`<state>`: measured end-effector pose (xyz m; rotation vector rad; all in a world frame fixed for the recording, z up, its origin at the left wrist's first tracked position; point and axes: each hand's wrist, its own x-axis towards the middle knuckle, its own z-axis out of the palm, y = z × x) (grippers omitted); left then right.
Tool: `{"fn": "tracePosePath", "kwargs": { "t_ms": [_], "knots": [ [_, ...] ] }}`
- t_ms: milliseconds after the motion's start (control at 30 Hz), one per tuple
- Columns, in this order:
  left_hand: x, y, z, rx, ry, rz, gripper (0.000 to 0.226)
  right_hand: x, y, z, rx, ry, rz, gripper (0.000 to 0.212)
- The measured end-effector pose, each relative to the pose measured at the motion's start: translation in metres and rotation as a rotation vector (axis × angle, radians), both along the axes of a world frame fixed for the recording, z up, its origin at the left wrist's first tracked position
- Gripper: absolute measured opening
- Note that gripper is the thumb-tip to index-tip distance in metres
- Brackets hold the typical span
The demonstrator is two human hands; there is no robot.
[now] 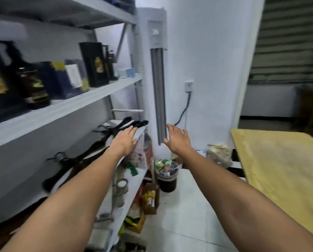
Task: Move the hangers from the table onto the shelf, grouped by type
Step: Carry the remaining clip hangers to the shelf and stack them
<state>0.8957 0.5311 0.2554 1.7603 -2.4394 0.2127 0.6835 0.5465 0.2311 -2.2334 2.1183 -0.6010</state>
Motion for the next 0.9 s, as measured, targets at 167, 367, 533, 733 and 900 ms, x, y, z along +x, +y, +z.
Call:
{"fn": "tracePosePath", "kwargs": {
  "t_ms": [167, 367, 533, 733, 900],
  "knots": [
    [-0.136, -0.047, 0.0, 0.0, 0.039, -0.181, 0.058, -0.13, -0.003, -0.005, 0.011, 0.05, -0.232, 0.063],
    [-0.285, -0.066, -0.023, 0.052, 0.011, -0.41, 0.058, -0.262, 0.037, -0.021, 0.053, 0.056, -0.495, 0.062],
    [-0.4, -0.05, -0.048, 0.059, -0.035, -0.632, 0.057, -0.346, 0.091, -0.046, 0.098, 0.055, -0.703, 0.062],
    [-0.53, -0.026, -0.071, 0.082, -0.086, -0.897, 0.056, -0.429, 0.151, -0.066, 0.172, 0.023, -0.985, 0.063],
    [-0.622, -0.017, -0.081, 0.046, -0.116, -1.094, 0.056, -0.484, 0.186, -0.077, 0.176, -0.014, -1.198, 0.063]
  ]
}}
